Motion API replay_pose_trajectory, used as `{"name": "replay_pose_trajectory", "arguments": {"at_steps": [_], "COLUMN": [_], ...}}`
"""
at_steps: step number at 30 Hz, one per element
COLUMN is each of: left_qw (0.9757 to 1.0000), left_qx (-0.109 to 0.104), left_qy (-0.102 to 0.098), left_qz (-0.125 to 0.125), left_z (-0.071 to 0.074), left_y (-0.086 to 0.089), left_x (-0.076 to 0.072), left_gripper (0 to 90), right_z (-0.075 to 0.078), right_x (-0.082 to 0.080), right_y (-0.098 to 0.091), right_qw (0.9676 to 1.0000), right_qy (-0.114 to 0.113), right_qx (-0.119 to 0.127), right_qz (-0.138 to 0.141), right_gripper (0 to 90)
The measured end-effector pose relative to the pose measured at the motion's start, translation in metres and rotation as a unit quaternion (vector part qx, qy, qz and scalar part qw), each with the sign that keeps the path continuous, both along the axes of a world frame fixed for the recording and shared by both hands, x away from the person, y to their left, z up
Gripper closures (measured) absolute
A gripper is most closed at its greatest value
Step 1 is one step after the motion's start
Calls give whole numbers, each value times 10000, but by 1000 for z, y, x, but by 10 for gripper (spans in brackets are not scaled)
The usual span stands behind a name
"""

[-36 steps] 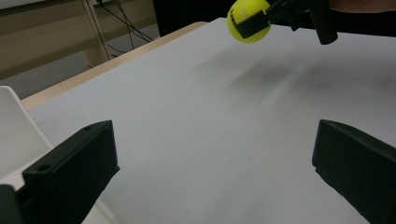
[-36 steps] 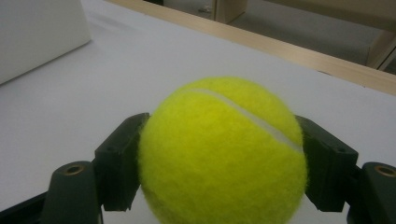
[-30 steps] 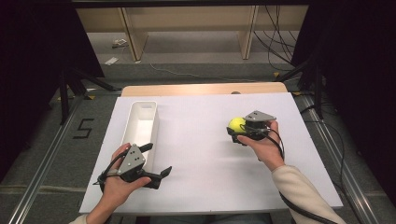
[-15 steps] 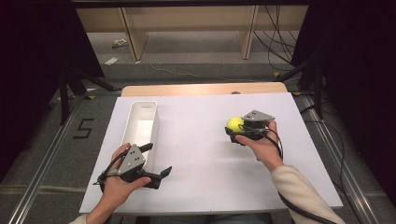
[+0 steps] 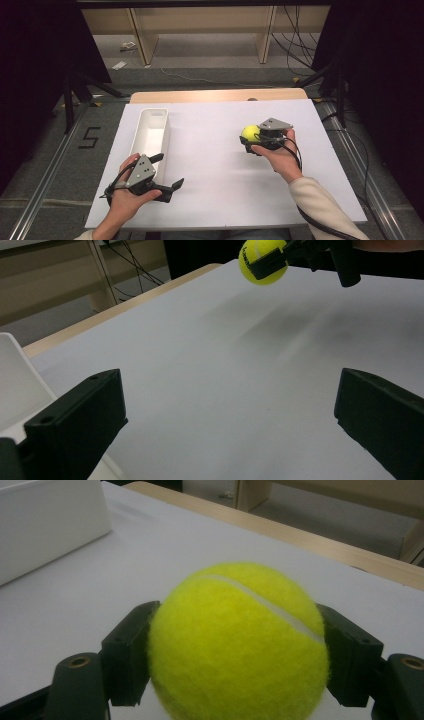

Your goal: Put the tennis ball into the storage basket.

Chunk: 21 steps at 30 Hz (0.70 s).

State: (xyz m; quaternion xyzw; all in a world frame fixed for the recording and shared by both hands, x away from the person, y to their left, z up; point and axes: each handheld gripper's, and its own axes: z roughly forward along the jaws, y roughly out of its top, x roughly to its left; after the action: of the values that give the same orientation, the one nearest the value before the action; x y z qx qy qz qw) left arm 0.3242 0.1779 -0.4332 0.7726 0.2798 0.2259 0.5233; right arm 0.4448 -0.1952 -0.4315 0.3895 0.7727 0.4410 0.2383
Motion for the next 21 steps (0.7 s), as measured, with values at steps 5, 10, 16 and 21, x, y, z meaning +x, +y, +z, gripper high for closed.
{"name": "replay_pose_trajectory", "arguments": {"at_steps": [5, 10, 16, 21], "left_qw": [10000, 10000, 10000, 10000], "left_qx": [0, 2, 2, 4], "left_qy": [0, 2, 0, 0], "left_qz": [-1, 0, 1, 0], "left_z": [0, 0, 0, 0], "left_y": [0, 0, 0, 0], "left_x": [0, 0, 0, 0], "left_gripper": [0, 0, 0, 0], "right_z": [1, 2, 2, 3], "right_x": [0, 0, 0, 1], "right_y": [2, 4, 6, 9], "right_qw": [10000, 10000, 10000, 10000], "right_qy": [-15, -40, -26, -39], "right_qx": [17, 19, 21, 21], "right_qz": [11, 33, 52, 87], "right_gripper": [268, 267, 268, 268]}}
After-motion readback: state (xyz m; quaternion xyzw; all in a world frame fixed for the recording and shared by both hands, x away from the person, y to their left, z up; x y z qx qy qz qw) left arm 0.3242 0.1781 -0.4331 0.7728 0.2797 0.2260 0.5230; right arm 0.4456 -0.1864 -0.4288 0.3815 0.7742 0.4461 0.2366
